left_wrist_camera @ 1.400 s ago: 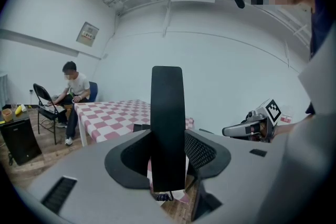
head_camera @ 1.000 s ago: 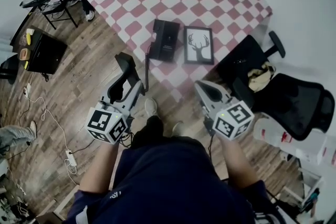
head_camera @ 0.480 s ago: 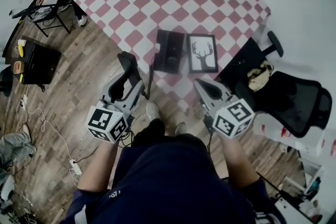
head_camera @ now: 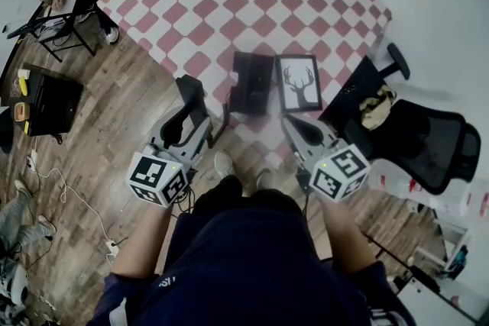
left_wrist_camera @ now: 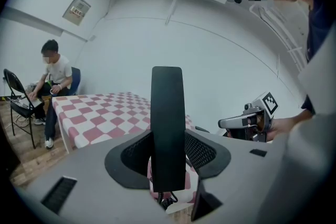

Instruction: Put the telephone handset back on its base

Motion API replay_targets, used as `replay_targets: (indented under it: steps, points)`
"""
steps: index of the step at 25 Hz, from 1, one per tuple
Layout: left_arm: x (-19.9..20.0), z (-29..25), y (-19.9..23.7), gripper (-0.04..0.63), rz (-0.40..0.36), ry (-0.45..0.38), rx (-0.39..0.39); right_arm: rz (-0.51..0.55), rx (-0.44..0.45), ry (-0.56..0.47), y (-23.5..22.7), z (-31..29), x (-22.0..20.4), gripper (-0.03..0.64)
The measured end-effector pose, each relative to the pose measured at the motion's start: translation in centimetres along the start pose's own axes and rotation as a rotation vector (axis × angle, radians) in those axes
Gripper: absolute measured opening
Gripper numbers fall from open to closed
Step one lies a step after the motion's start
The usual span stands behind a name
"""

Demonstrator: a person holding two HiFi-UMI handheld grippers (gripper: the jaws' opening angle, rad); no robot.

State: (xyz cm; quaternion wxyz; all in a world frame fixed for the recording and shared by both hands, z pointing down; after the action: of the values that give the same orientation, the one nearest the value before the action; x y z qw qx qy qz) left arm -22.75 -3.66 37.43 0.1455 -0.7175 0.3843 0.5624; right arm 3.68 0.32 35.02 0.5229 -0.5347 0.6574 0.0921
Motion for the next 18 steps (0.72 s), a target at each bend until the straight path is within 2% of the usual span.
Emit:
replay_targets:
  steps: [9, 18]
  points:
    - [-0.7, -1.6, 0.7, 0.219, 0.027, 0.035, -0.005, -0.014, -0.004, 0.017, -1.2, -0.8, 0.2, 0.017]
    - [-1.3, -4.1, -0.1, 0.219, 0.047, 0.089, 0.040, -0.028, 0.054, 0.036, -4.5, -1.6, 0.5, 0.017]
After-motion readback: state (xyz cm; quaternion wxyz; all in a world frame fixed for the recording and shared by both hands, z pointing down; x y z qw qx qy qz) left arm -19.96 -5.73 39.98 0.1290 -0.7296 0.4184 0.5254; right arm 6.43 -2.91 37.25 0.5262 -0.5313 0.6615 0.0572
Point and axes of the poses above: the fingertips, and each gripper's own axes: z backward along the fingers, y to its left, x out of its top, the point moved 7 cm from there along z, backward along the fingers, and after that the axes turned 7 degrees about -z, right-handed, at the moved point
